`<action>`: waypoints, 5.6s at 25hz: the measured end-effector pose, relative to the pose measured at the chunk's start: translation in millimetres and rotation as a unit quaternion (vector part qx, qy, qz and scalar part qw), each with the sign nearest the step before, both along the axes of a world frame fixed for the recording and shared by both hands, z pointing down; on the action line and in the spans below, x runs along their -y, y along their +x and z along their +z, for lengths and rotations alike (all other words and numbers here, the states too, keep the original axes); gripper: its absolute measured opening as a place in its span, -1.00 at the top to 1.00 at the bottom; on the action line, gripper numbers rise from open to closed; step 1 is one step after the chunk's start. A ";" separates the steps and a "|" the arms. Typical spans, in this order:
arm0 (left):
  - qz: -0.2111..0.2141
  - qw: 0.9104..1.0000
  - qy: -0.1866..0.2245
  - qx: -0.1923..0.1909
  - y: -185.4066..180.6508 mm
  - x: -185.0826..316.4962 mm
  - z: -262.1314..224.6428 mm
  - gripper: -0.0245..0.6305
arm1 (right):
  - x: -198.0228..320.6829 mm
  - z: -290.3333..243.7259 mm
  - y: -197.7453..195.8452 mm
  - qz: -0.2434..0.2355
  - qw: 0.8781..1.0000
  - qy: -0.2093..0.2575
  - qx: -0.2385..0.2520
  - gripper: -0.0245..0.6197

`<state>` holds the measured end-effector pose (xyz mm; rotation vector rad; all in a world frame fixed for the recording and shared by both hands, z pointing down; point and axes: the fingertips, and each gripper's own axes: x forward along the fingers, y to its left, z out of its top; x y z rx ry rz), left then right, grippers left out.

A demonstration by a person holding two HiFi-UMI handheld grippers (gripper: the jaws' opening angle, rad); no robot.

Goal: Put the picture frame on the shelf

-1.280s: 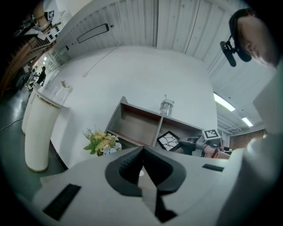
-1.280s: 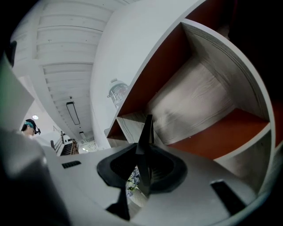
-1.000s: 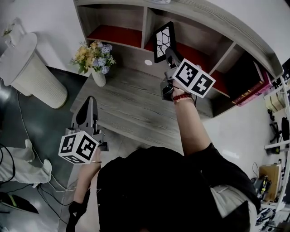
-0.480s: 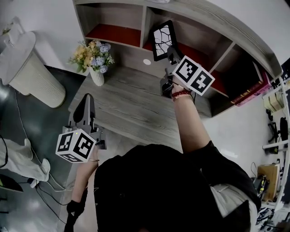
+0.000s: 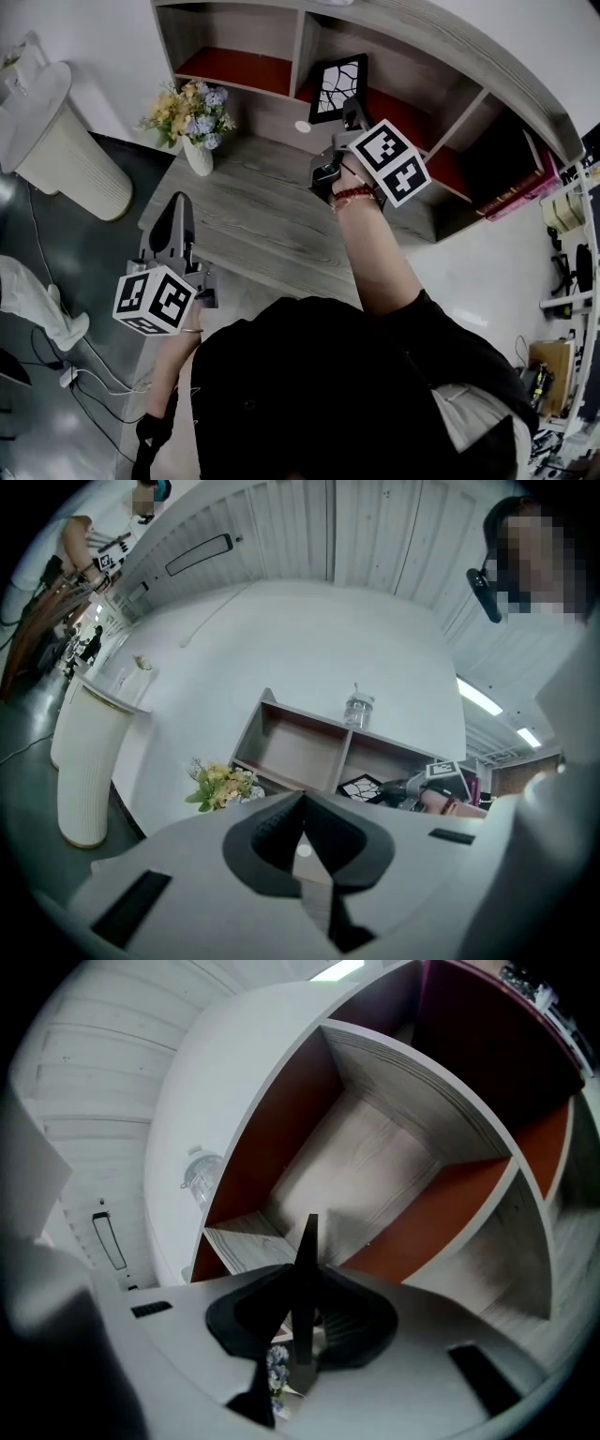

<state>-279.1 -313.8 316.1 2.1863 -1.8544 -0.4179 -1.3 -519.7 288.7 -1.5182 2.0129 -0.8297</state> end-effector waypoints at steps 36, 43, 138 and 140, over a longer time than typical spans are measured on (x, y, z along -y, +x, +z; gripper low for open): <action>-0.047 0.999 -0.013 0.003 -22.5 -6.2 7.1 0.89 | 24.9 24.0 -8.2 0.031 0.996 -0.048 -0.063 0.58; -0.047 0.999 -0.015 0.003 -19.1 -7.9 6.3 0.89 | 25.3 34.5 -10.1 0.022 0.993 -0.071 -0.093 0.53; -0.059 0.998 -0.025 -0.016 -26.3 -9.5 18.3 0.89 | 44.8 31.7 -23.2 -0.006 0.930 -0.031 -0.366 0.11; -0.061 0.998 -0.025 -0.014 -26.4 -10.8 16.9 0.89 | 45.3 31.7 -23.8 -0.010 0.931 -0.030 -0.363 0.12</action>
